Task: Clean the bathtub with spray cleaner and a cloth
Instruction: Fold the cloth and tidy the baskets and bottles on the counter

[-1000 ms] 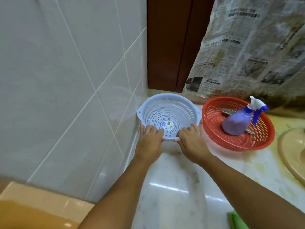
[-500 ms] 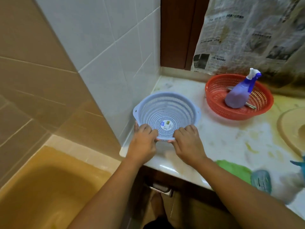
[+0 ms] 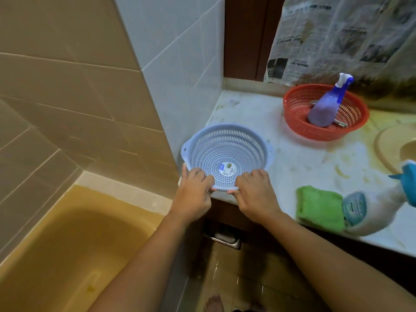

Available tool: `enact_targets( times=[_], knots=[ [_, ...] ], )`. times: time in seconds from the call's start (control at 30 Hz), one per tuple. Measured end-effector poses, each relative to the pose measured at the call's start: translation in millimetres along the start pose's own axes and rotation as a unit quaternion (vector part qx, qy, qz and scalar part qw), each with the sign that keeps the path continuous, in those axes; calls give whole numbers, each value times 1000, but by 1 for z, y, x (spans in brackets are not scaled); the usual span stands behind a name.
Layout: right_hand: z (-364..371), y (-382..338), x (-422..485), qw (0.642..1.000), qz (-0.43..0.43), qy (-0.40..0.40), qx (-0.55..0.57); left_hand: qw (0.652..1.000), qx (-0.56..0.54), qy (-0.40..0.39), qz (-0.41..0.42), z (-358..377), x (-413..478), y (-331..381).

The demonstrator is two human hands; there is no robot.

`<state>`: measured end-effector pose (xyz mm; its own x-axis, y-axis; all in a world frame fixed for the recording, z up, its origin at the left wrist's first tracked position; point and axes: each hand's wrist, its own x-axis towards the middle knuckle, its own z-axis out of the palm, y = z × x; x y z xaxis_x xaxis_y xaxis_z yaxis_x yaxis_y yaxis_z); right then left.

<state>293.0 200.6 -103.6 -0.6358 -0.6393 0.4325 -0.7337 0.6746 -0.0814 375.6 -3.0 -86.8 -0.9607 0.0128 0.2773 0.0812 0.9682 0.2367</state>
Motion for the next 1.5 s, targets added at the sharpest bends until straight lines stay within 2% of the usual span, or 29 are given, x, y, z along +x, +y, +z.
enact_targets(
  times=[0.17, 0.57, 0.77, 0.9, 1.07, 1.13, 1.37, 1.5],
  knots=[
    [1, -20, -6, 999, 19, 23, 13, 1000, -9, -3, 19, -5, -8, -11],
    [-6, -32, -11, 998, 45, -1, 35, 999, -35, -19, 15, -12, -18, -16],
    [-19, -32, -17, 994, 50, -21, 95, 994, -102, -35, 5, -14, -21, -19],
    [-33, -35, -27, 991, 35, -2, 132, 988, -153, -6, 2, -21, -29, -18],
    [-56, -42, -54, 968, 108, 49, 223, 974, -214, 62, 43, -35, -36, 25],
    [-65, -43, -67, 959, 135, 69, 240, 964, -249, 66, 70, -33, -34, 53],
    [-94, -19, -109, 896, 321, 140, 272, 932, -355, -16, 75, -15, -9, 137],
    [-99, 7, -133, 872, 391, 128, 265, 914, -393, -103, 4, 3, 8, 177]
  ],
)
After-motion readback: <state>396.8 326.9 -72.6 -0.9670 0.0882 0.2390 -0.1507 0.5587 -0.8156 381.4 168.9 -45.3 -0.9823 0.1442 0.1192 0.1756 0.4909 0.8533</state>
